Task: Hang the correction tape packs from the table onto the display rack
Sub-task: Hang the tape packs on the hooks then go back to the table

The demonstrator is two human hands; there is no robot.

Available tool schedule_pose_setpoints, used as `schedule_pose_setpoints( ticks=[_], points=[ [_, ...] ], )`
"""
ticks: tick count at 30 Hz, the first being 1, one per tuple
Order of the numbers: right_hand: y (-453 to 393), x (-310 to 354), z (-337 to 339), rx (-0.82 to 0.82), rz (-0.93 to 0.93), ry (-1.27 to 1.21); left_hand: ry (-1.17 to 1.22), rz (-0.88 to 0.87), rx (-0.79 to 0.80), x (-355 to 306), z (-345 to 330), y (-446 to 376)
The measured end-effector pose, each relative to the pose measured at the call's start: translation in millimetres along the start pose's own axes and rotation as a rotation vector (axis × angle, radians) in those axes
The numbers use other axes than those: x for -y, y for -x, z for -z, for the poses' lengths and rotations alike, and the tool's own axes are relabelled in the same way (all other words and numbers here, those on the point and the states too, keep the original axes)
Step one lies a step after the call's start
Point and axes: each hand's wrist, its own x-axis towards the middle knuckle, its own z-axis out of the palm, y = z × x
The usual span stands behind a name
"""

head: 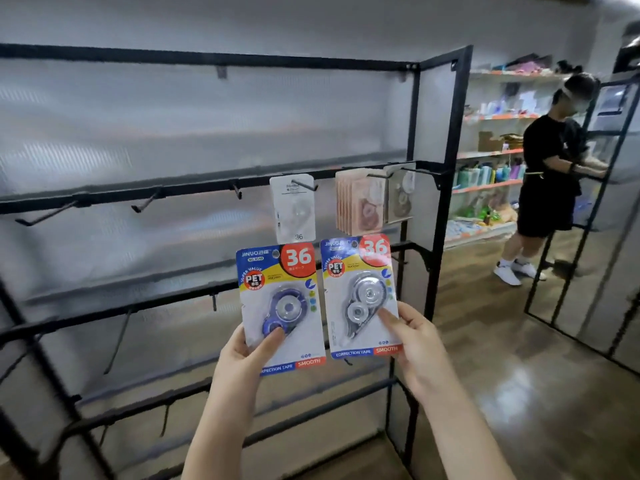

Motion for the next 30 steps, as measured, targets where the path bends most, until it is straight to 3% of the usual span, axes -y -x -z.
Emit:
schedule_pose_setpoints(
  ticks=[7,17,30],
  points=[
    [-59,-2,-25,0.187,-0.022,-0.006,0.020,-0.009,-0.198,-5,-3,-23],
    [-91,-10,-112,0.395,0.057,-0.029,-0.025,-0.122,-0.297,-34,37,-38],
    [-123,-42,-160,0.287,0.109,0.069,-0.033,-0.129,-0.380,-42,67,-48]
  ],
)
